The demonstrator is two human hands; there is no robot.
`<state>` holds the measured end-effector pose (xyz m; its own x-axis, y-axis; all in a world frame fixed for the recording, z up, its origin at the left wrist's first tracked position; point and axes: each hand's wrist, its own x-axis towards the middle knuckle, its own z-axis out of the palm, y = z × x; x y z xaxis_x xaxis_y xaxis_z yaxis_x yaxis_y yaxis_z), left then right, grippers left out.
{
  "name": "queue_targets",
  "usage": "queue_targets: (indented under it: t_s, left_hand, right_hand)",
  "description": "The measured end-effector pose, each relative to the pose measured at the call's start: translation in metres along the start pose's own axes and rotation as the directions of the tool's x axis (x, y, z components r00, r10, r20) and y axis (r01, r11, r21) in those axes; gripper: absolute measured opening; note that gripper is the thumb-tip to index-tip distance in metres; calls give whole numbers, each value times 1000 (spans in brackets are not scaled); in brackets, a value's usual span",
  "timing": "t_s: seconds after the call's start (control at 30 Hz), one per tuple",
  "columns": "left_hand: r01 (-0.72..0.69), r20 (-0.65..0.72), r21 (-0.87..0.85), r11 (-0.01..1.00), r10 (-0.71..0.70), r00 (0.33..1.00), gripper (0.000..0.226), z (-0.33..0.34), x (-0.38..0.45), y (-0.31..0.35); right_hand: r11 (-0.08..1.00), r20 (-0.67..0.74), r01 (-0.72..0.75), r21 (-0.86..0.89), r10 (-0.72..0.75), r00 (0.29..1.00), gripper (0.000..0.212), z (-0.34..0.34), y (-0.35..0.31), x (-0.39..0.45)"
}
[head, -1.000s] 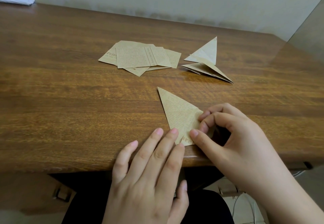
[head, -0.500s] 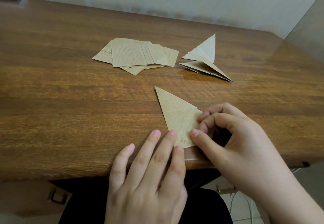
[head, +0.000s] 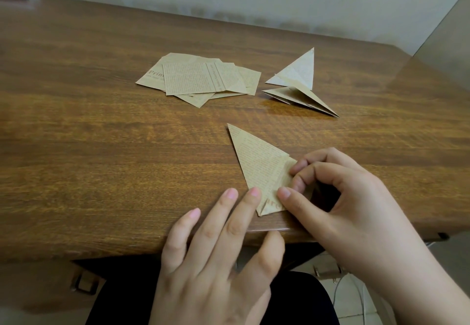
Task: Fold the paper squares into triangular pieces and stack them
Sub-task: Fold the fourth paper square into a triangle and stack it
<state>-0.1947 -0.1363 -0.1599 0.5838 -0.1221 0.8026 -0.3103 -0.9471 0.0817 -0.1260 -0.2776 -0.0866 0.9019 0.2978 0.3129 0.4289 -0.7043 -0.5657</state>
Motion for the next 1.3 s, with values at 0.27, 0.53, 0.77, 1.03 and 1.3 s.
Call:
queue_targets:
  t_s: [0.27,0.53,0.77,1.03,1.3]
  left_hand:
    - [19,19,55,998,-20,1000,47,3,-3,0]
    - [9,-20,85,996,-8,1000,36,8,-3,-1]
    - [30,-54,101,994,-25,998,22,8,-1,1]
    - [13,-58,141,990,-5,998,29,10,-3,-1]
    - [0,-32,143,990,5,999,43,11,-5,-1]
  right_hand:
    - [1000,-4,23,7,-23,1000,22,-1,2,-1]
    - [1000,-7,15,14,-15,1000,21,0,3,0]
    - [1000,-8,16,4,-16,1000,22,1,2,0]
    - [1000,-6,15,16,-15,1000,23,0,2,0]
    - [1000,-8,13,12,-13,1000,21,0,1,0]
